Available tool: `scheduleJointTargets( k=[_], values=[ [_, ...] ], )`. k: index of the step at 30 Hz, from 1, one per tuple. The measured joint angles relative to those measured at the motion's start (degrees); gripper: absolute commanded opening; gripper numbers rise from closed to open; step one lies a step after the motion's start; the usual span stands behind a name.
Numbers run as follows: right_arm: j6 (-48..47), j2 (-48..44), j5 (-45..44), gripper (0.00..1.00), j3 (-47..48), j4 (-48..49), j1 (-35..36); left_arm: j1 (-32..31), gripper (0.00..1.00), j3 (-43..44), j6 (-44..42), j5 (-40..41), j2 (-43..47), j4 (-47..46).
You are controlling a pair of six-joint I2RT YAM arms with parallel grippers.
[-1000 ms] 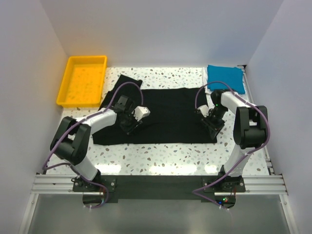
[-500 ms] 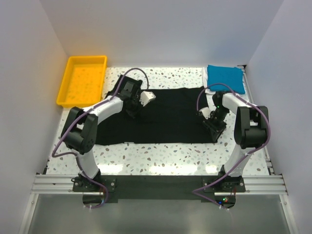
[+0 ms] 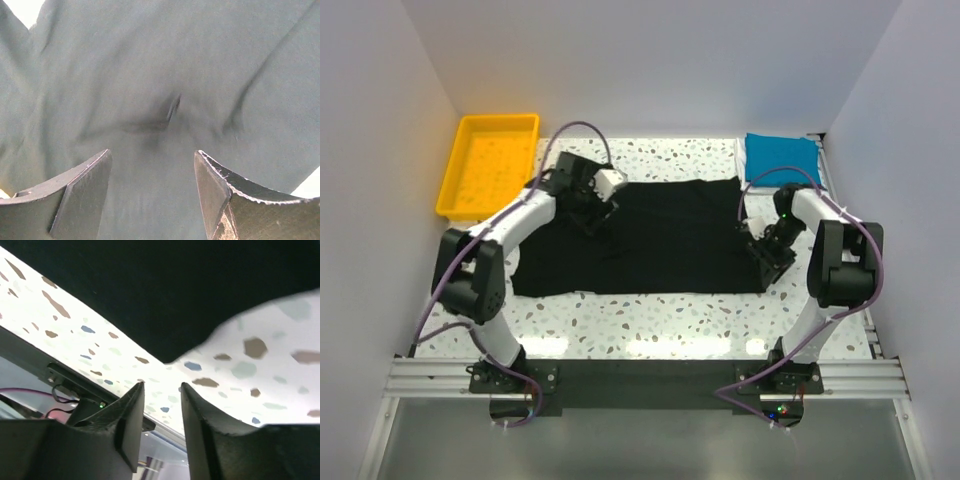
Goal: Fold and stack the t-shirts
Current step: Fold the tshirt
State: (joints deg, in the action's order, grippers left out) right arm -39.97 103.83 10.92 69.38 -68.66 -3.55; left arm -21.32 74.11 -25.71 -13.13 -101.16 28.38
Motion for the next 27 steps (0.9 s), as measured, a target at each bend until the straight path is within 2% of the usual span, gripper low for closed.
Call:
scheduleJointTargets(
  k=[5,8,16,20,27],
  values=[
    [0.1,1.9,4.4,0.47,4.7,-3.4,-7.0,16.5,0.81,-1.2,-3.7,-11.5,9.9,11.0],
    [0.8,3.3,7.0,0.47,5.9,-4.5,-8.2,25.3,0.84,-3.9,-7.1,-15.3,13.0,17.8],
    [5.2,7.9,11.3,0.47,5.8,-5.1,-8.0,39.2,0.72,-9.4,-14.0,-20.5,12.1,30.1],
    [6.9,8.7,11.2,0.48,5.7,-4.5,-8.0,43.3,0.69,-10.1,-15.7,-20.5,9.6,30.8],
    [8.0,8.7,11.3,0.45,5.7,-4.0,-8.1,43.4,0.66,-12.5,-17.3,-20.7,6.8,31.5]
  ],
)
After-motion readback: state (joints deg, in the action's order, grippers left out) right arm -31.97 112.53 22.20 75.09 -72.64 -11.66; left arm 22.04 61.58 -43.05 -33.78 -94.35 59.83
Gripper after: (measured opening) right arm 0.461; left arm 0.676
